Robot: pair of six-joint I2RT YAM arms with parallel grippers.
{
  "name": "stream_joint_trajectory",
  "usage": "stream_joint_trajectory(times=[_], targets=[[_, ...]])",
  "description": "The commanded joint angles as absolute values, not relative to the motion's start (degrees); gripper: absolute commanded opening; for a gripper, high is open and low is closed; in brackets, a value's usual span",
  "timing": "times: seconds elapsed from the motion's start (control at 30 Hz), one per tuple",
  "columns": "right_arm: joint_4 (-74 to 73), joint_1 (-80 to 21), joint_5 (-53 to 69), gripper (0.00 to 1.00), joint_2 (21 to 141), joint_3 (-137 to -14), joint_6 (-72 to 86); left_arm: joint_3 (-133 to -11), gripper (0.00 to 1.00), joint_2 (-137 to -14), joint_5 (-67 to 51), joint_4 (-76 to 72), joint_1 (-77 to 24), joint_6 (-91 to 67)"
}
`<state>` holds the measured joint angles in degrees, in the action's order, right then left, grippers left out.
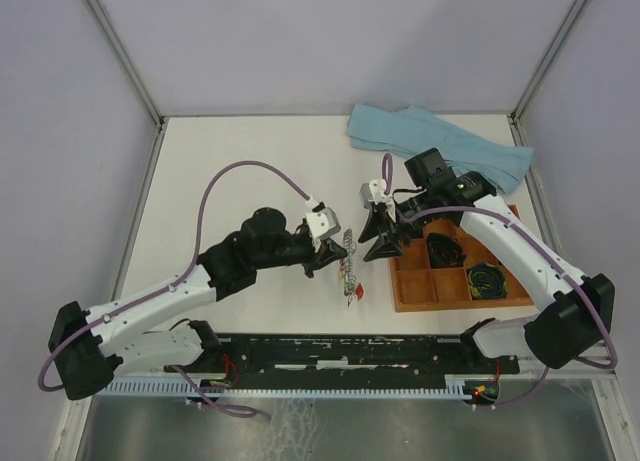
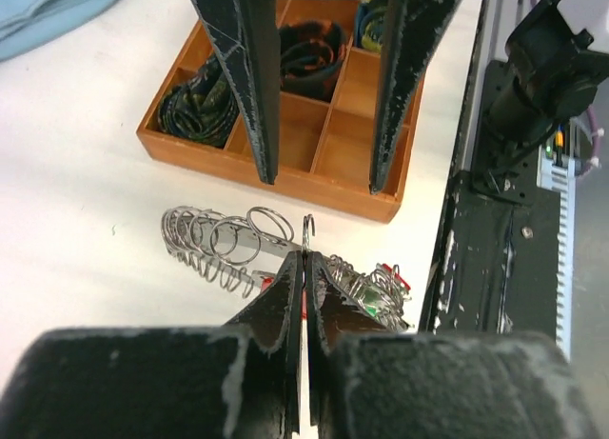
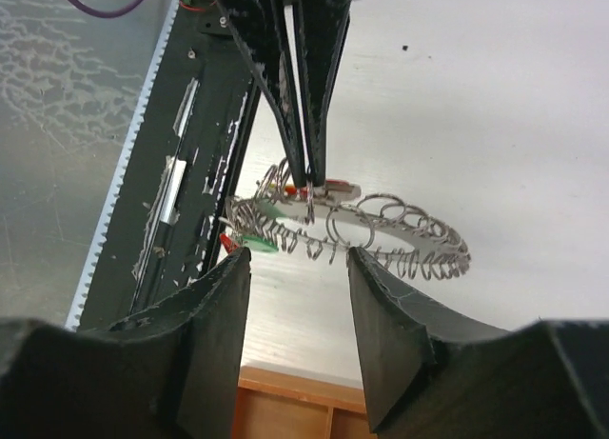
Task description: Remove the keys from the keyring
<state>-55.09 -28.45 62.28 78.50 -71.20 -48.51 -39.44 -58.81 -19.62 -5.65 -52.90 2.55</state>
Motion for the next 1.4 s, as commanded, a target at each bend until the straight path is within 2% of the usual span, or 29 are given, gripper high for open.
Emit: stream_joint_trajectory(times=[0.0,0.2,0.43,0.7,0.93,1.37], targets=[[-58.4,-28.3,59.0,0.54,75.8,-73.6,-52.6,-53.7,0.03,-61.6,-20.1,21.4,-52.6,8.6],[-45.1,-27.8,62.2,0.53,75.3,-69.6,-38.9,-68.9,0.03,-71.0,-20.9,37.4,-52.6,11.3],[-31.9,-27.6,71.5,0.48,76.2,-63.5,-27.6,-75.9,0.03,-75.6,-21.2,40.5,-52.0,13.7],[-27.2,-27.6,73.9,0.44,76.8,-60.8,-25.4,-75.7,0.03,-75.3,-23.6,38.5,-50.7,13.6],[-13.6,-27.7,72.5,0.42,76.8,-56.9,-13.4,-73.4,0.03,-73.9,-25.4,35.0,-49.0,12.4],[-8.4,-28.6,72.9,0.37,77.1,-55.5,-9.4,-69.8,0.03,-71.6,-28.8,30.5,-46.8,10.5]])
